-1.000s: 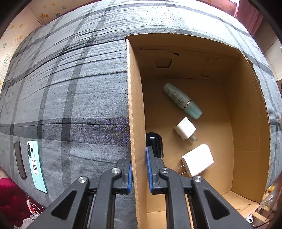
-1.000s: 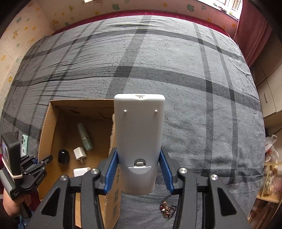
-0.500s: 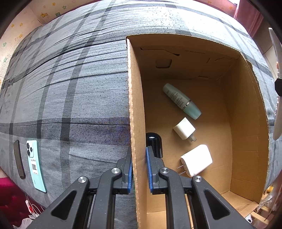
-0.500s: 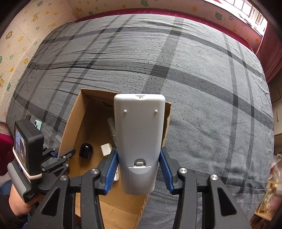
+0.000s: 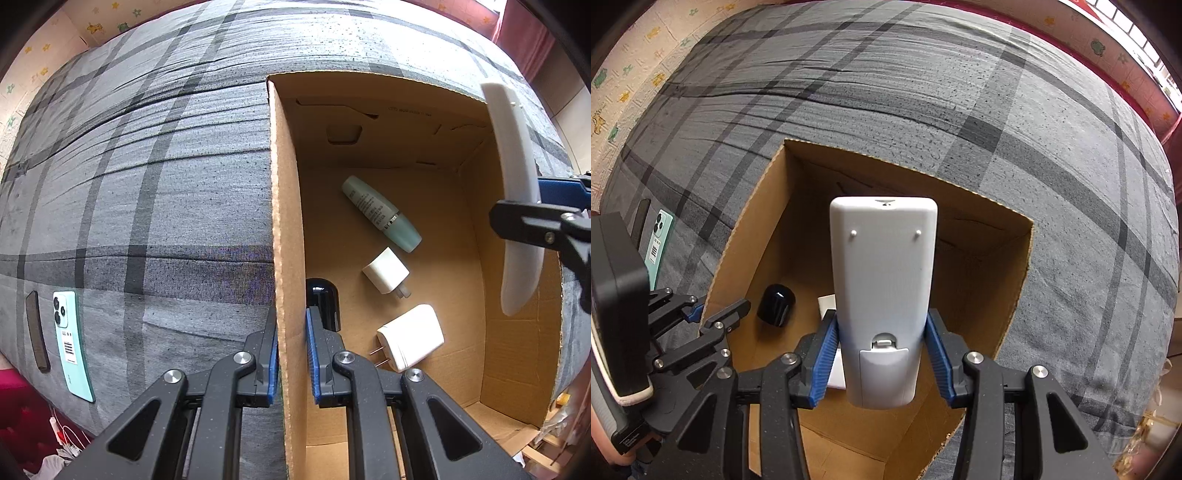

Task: Organize rigid objects
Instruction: 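Carry the white remote with the right gripper into the box, then open the right gripper to release the remote in the box, then move the right tool back to the blue fob and keyring, then close the right gripper on the blue key fob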

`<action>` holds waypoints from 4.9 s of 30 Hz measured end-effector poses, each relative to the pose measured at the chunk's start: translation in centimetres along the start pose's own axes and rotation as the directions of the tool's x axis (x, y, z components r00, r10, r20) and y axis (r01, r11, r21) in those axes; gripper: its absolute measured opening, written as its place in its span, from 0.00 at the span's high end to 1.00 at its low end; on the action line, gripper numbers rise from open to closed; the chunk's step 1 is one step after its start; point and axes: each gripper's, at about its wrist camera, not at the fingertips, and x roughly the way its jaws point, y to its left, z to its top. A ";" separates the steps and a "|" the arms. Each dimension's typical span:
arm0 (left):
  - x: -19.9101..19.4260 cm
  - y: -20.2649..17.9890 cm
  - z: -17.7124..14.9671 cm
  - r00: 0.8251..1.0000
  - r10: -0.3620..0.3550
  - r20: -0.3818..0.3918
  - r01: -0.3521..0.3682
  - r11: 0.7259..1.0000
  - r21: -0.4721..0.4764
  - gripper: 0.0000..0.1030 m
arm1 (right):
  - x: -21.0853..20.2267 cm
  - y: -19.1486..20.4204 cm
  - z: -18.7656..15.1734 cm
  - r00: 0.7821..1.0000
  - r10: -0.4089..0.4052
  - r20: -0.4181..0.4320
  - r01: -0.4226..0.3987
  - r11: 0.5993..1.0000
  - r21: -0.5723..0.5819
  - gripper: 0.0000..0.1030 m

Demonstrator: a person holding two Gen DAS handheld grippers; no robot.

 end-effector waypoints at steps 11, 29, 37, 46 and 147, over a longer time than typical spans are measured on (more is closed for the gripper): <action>0.1 0.1 0.0 1.000 -0.003 -0.003 0.003 1.000 -0.017 0.87 | 4.6 1.0 0.5 0.997 -0.025 -0.070 0.021 0.998 -0.062 0.52; 0.0 0.2 -0.1 1.000 -0.002 0.001 0.002 1.000 -0.021 0.87 | 8.9 0.8 0.0 0.989 -0.042 -0.141 0.031 0.996 -0.083 0.52; -0.1 0.2 -0.1 1.000 -0.004 0.002 0.004 1.000 -0.022 0.87 | 9.4 0.8 0.0 0.988 -0.036 -0.153 0.023 0.996 -0.086 0.51; -0.1 0.1 -0.2 1.000 0.001 0.005 -0.001 1.000 -0.018 0.87 | 7.4 0.4 -0.2 0.996 -0.025 -0.088 0.018 0.997 -0.078 0.37; -0.3 -0.6 -0.4 0.999 0.039 0.008 -0.039 0.999 -0.007 0.87 | 7.4 -24.2 -24.9 0.970 -0.154 -0.188 0.241 0.710 0.662 0.19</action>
